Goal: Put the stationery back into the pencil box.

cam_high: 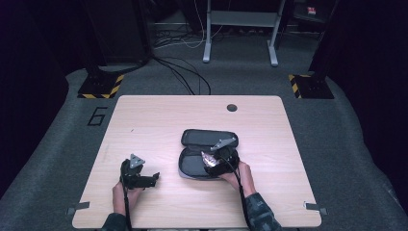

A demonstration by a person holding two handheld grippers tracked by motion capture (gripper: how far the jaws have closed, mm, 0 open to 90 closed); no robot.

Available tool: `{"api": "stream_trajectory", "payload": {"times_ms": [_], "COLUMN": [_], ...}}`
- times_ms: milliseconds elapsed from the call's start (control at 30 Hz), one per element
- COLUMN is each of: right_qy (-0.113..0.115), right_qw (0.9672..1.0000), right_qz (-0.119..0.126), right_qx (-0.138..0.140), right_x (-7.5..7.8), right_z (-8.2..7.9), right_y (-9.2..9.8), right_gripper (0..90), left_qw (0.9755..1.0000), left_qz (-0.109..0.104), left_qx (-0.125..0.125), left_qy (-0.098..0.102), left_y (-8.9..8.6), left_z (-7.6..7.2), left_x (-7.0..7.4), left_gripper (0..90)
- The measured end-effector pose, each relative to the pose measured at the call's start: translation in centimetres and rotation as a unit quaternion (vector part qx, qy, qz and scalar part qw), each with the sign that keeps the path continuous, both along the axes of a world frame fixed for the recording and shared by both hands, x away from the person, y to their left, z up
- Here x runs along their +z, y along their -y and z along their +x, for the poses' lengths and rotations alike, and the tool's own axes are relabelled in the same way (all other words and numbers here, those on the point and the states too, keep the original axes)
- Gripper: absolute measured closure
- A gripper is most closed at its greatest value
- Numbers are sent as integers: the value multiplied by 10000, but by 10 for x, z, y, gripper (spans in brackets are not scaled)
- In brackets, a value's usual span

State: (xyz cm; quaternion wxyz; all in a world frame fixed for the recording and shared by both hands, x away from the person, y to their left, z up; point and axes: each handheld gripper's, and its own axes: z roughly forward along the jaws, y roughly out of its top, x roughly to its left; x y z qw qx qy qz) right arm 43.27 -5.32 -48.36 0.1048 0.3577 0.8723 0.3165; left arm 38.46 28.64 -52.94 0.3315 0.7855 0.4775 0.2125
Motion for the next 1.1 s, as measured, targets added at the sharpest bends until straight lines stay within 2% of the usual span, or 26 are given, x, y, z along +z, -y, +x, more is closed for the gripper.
{"api": "stream_trajectory", "payload": {"times_ms": [33, 133, 167, 267, 300, 400, 500, 567, 600, 633, 733, 767, 833, 900, 967, 1000, 1033, 1067, 1100], "right_qy": [82, 130, 232, 311, 408, 411, 501, 585, 585, 646, 673, 661, 693, 558, 483, 483, 399, 399, 359], "right_qw": [10000, 9998, 9996, 9993, 9986, 9984, 9977, 9965, 9965, 9957, 9947, 9933, 9933, 9912, 9885, 9885, 9866, 9866, 9846], "right_qz": [55, 134, 161, 201, 270, 291, 285, 262, 262, 212, 159, 140, 83, 151, 96, 96, 111, 111, 125], "right_qx": [3, -16, -31, -52, -177, -255, -368, -540, -540, -631, -762, -932, -925, -1190, -1430, -1430, -1580, -1580, -1709], "right_x": [7, 13, 19, 23, 27, 31, 35, 36, 36, 34, 30, 23, 20, 10, -4, -4, -15, -15, -23], "right_z": [-3, -7, -11, -15, -19, -24, -32, -38, -38, -44, -49, -55, -56, -63, -69, -69, -75, -75, -79], "right_y": [4, 10, 17, 26, 34, 42, 58, 71, 71, 83, 94, 106, 112, 125, 142, 142, 155, 155, 163], "right_gripper": [144, 135, 118, 103, 91, 80, 63, 50, 50, 48, 46, 43, 39, 38, 35, 35, 26, 26, 18], "left_qw": [10000, 10000, 10000, 10000, 10000, 10000, 10000, 10000, 10000, 10000, 10000, 10000, 10000, 10000, 10000, 10000, 10000, 10000, 10000], "left_qz": [0, 0, 0, 0, -1, 0, -1, -2, -2, 0, -2, -1, -1, -3, -2, -2, -3, 0, -3], "left_qx": [0, 1, 1, 0, 1, 1, 0, 0, 0, -1, 0, -1, 0, -2, -1, -1, -1, -2, -1], "left_qy": [0, -1, 1, 0, 0, 1, 0, 0, 0, -1, -1, -2, -1, -1, -1, -1, -2, -2, -1], "left_y": [0, 0, 0, 0, 0, 0, 0, 0, 0, 0, 0, 0, 0, 0, 0, 0, 0, 0, 0], "left_z": [0, 0, 0, 0, 0, 0, 0, 0, 0, 0, 0, 0, 0, 0, 0, 0, 0, 0, 0], "left_x": [0, 0, 0, 0, 0, 0, 0, 0, 0, 0, 0, 0, 0, 0, 0, 0, 0, 0, 0], "left_gripper": [54, 54, 54, 54, 54, 54, 55, 54, 54, 55, 55, 55, 55, 55, 54, 54, 55, 55, 55]}}
